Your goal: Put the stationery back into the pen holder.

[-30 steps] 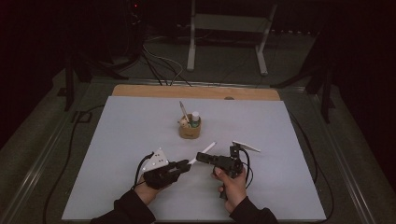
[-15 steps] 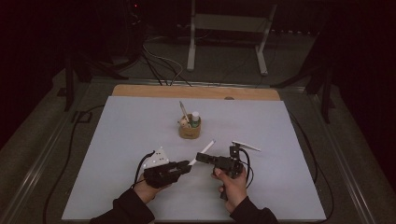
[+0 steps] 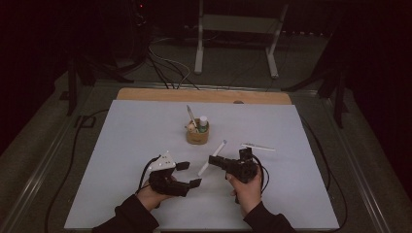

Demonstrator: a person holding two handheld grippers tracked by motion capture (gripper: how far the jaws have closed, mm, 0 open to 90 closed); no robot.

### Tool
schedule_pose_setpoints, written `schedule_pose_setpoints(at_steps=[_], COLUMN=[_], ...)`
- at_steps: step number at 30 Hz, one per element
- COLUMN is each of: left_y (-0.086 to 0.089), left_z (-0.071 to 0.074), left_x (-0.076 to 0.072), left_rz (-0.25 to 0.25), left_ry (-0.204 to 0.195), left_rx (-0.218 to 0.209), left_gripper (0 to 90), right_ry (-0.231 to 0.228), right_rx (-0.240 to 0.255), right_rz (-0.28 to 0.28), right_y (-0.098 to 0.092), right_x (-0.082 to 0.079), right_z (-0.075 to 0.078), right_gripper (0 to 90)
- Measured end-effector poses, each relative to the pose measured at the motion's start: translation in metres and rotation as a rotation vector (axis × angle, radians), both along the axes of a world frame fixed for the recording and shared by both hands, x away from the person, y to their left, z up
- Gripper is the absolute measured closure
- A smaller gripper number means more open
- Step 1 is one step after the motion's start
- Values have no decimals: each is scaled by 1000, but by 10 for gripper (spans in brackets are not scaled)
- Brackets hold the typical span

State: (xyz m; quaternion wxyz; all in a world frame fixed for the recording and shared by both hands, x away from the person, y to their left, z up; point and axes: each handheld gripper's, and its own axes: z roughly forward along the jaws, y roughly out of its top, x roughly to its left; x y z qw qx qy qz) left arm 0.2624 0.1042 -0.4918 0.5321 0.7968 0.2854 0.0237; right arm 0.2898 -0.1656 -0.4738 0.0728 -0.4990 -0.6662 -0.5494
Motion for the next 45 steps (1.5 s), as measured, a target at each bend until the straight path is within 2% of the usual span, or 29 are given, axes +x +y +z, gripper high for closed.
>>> schedule_pose_setpoints(at_steps=[3,8,12,17,21,25,35,45], left_y=[0,2,5,6,8,11,19,26], left_z=[-1,-3,-3,-4,-4,-6,-8,-9], left_x=[0,2,2,1,-1,-3,-5,-5], left_rz=[-8,-12,-10,-15,-28,-32,-20,-3], left_ry=[10,14,5,1,-17,-19,-25,-51], left_rx=[4,7,11,13,22,31,25,20], left_gripper=[140,22,7,3,3,3,3,4], right_ry=[-37,-93,-147,-241,-282,-303,-340,-392], right_rx=[-33,-80,-130,-205,-247,-284,-319,-353], right_rz=[-7,-5,1,18,16,21,10,-4], right_y=[-1,-2,-2,2,3,5,2,2], right_x=[0,-1,-2,-6,-7,-7,-1,9], right_z=[4,11,18,28,34,39,52,69], right_gripper=[793,793,793,793,793,793,792,793])
